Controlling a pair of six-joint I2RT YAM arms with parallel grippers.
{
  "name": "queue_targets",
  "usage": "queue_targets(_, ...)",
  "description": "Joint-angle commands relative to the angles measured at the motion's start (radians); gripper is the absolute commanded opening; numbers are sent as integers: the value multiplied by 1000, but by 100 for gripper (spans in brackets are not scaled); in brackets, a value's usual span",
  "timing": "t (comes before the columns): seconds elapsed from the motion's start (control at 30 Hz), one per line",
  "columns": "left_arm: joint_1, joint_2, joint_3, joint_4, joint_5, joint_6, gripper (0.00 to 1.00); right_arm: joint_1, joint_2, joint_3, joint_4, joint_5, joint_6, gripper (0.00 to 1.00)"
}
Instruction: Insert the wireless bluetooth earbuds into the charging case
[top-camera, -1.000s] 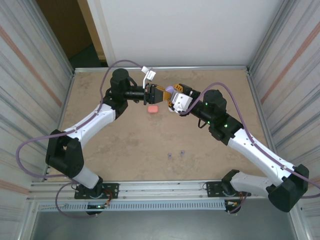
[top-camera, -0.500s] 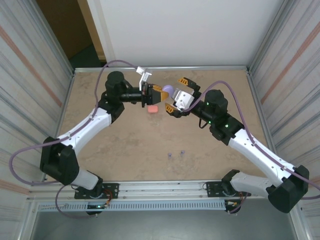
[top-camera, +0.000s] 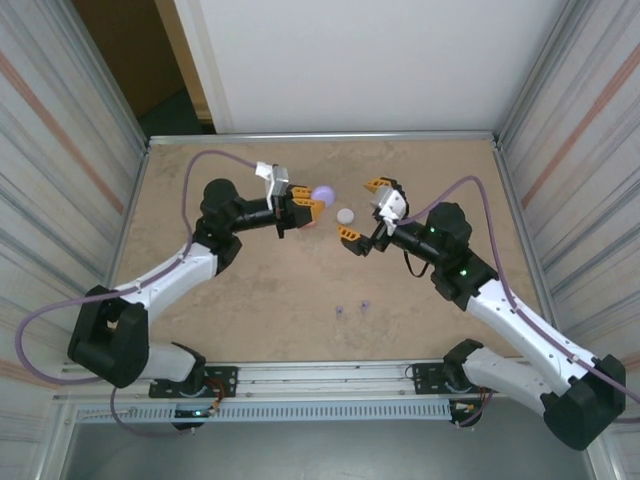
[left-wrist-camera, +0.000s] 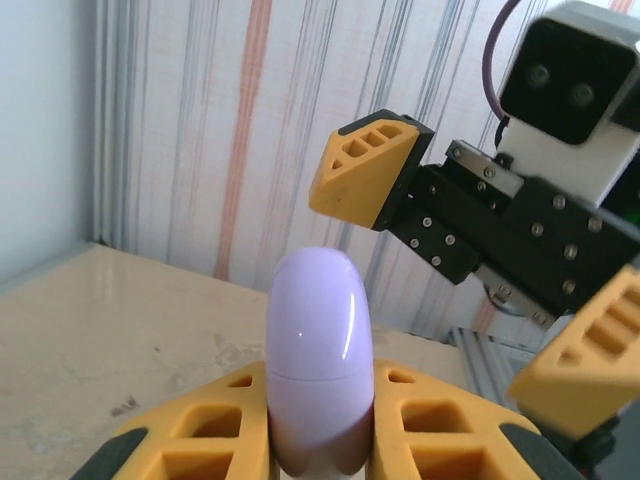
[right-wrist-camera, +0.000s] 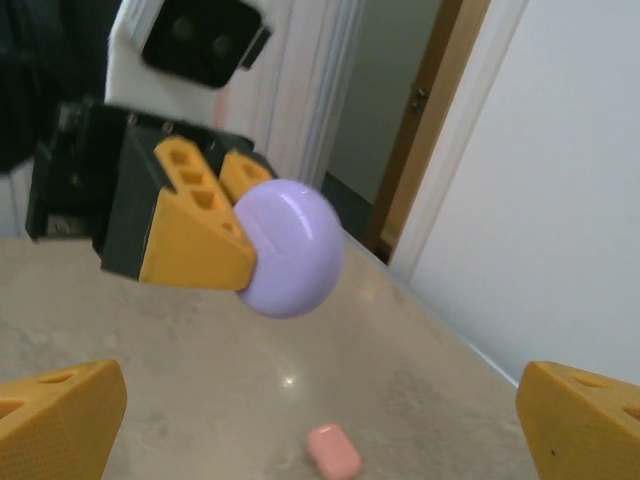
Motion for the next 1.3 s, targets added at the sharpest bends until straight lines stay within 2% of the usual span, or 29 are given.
queue_targets(0.0, 5, -51, -52, 195, -44, 81, 0, -33, -53, -44, 130, -89, 219, 99)
queue_targets(0.17, -5, -61, -67, 231, -22, 97, 0, -50, -66, -108, 246, -121, 326, 99)
queue_targets(0.37, -31, -82, -59, 173, -8, 157, 0, -50, -41, -150, 376, -128, 419, 100)
queue_targets(0.73, -49, -96, -58, 146, -5, 194, 0, -36, 87, -53, 403, -127, 454, 94)
queue_targets(1.27, -49, -105, -57, 127, 9, 206, 0, -8, 216, 50, 410, -128, 437, 94)
